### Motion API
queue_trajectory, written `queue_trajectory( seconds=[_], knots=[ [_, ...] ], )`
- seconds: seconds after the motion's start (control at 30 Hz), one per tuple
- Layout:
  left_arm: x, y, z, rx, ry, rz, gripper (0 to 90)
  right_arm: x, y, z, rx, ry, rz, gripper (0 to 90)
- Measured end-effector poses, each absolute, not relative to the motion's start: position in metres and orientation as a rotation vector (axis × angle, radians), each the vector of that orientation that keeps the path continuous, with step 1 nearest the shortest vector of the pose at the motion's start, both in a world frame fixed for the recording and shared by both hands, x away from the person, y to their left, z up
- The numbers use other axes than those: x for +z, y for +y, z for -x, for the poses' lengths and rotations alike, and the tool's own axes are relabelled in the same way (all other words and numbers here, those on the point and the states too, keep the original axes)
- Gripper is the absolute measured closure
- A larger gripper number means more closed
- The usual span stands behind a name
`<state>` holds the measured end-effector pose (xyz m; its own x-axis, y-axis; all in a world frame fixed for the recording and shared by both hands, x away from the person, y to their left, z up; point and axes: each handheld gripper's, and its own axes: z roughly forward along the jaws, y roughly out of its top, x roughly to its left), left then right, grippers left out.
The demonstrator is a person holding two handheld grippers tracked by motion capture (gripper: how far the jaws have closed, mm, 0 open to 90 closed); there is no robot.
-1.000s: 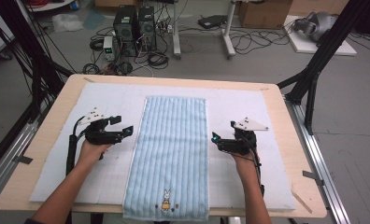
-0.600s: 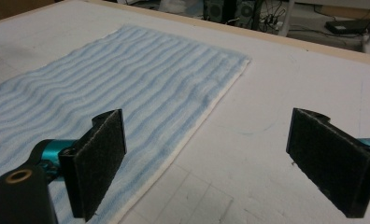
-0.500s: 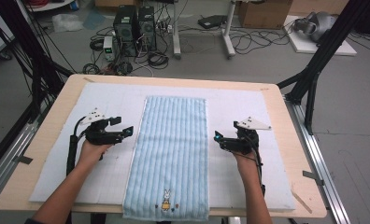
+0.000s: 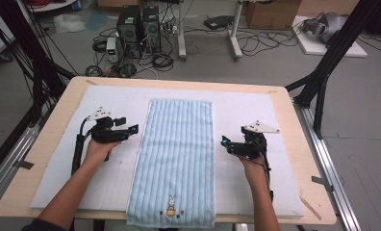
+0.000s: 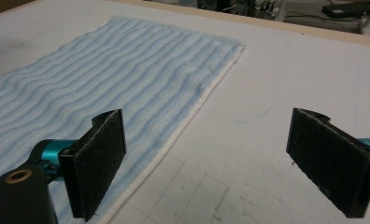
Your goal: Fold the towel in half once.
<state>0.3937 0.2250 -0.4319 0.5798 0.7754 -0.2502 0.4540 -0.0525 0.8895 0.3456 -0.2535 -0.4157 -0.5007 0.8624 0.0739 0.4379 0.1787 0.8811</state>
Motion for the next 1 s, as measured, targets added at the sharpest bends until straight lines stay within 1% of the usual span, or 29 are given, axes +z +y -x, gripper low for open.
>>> queue_trajectory(
  seconds=[0.1, 0.17, 0.27, 0.4, 0.5, 0.63, 0.7, 0.83, 0.93, 1.0],
  knots=[
    [-0.429, 0.223, -0.404, 0.350, 1.073, -1.689, 22.9, -0.417, -0.253, -0.346, 1.270, 2.023, -1.223, 11.3],
    [-0.428, 0.221, -0.410, 0.334, 1.087, -1.681, 20.3, -0.417, -0.252, -0.346, 1.266, 2.036, -1.218, 11.3],
    [-0.427, 0.217, -0.417, 0.328, 1.092, -1.686, 20.4, -0.417, -0.250, -0.346, 1.259, 2.045, -1.206, 11.3],
    [-0.431, 0.207, -0.427, 0.310, 1.110, -1.737, 20.9, -0.418, -0.250, -0.347, 1.260, 2.050, -1.207, 11.3],
    [-0.433, 0.196, -0.434, 0.321, 1.118, -1.781, 21.1, -0.418, -0.250, -0.347, 1.264, 2.053, -1.221, 11.3],
    [-0.437, 0.180, -0.446, 0.310, 1.138, -1.844, 24.6, -0.419, -0.250, -0.348, 1.261, 2.054, -1.226, 11.4],
    [-0.439, 0.174, -0.449, 0.335, 1.141, -1.886, 24.7, -0.419, -0.250, -0.348, 1.258, 2.057, -1.232, 11.4],
    [-0.445, 0.170, -0.452, 0.380, 1.154, -1.911, 26.2, -0.420, -0.250, -0.348, 1.261, 2.061, -1.239, 11.3],
    [-0.450, 0.169, -0.453, 0.409, 1.144, -1.965, 30.4, -0.419, -0.251, -0.348, 1.261, 2.061, -1.247, 11.3],
    [-0.449, 0.169, -0.452, 0.441, 1.136, -1.988, 37.1, -0.419, -0.251, -0.348, 1.258, 2.063, -1.245, 11.3]
  ],
)
